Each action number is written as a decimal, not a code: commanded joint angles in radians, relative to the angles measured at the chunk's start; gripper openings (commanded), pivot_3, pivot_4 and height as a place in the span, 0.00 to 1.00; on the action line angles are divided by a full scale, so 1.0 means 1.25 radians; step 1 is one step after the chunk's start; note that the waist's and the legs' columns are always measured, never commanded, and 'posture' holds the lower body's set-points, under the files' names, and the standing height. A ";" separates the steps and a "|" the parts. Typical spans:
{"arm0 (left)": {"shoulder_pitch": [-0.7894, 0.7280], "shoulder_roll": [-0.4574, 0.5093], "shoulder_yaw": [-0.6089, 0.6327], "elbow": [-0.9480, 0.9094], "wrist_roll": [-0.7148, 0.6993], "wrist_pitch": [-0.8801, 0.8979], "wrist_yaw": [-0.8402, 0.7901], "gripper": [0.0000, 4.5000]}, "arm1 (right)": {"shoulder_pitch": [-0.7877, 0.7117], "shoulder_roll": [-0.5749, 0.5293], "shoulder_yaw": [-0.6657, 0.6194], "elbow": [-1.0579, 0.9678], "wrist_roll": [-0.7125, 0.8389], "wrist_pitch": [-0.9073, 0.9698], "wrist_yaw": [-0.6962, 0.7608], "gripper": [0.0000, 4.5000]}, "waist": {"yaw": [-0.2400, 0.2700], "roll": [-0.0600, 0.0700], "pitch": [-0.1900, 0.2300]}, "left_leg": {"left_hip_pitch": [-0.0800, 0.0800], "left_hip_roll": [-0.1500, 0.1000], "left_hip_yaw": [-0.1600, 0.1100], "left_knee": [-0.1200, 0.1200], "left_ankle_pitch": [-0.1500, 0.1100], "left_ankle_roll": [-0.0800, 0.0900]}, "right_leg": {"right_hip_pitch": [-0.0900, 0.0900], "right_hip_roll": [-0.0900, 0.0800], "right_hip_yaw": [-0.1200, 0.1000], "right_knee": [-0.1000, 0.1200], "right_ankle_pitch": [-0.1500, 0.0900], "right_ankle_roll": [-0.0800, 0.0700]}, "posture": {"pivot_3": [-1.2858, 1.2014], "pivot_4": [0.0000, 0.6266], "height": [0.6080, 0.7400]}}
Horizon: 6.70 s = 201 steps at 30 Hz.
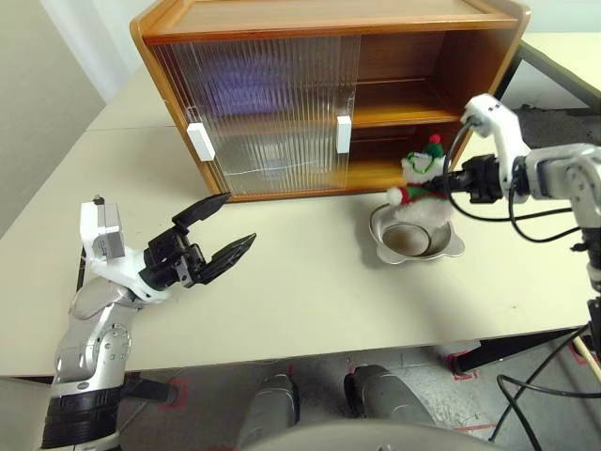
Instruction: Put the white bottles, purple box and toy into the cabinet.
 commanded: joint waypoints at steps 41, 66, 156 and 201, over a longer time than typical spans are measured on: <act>0.032 -0.006 0.011 -0.021 0.003 -0.017 0.019 1.00 | -0.319 0.218 -0.129 0.585 -0.187 -0.729 -0.192 0.03 | -0.005 0.000 0.000 | 0.000 0.000 0.000 0.002 0.001 0.002 | -0.004 0.000 0.000 0.008 0.006 -0.004 | 0.46 0.07 1.00; 0.030 0.017 0.030 -0.011 0.003 -0.016 0.017 1.00 | -0.281 0.253 -0.083 0.586 -0.277 -0.798 -0.202 0.90 | -0.014 0.001 0.000 | 0.000 0.002 0.000 -0.001 0.002 0.002 | -0.005 0.000 -0.001 0.008 0.007 -0.011 | 0.46 0.08 1.00; 0.027 0.023 0.030 -0.004 0.008 -0.003 0.008 1.00 | 0.320 -0.029 -0.239 0.170 0.202 0.216 0.032 0.61 | 0.013 -0.002 0.003 | 0.008 -0.002 0.003 -0.001 -0.003 -0.001 | 0.008 0.000 0.001 0.008 -0.013 0.003 | 0.45 0.11 1.00; 0.010 0.059 0.036 0.025 0.018 -0.005 -0.016 1.00 | 0.157 0.260 -0.586 0.245 0.290 0.070 -0.280 0.00 | 0.002 -0.002 0.002 | 0.009 -0.002 0.001 -0.002 -0.002 0.000 | 0.007 0.000 0.000 0.009 -0.009 0.004 | 0.44 0.06 1.00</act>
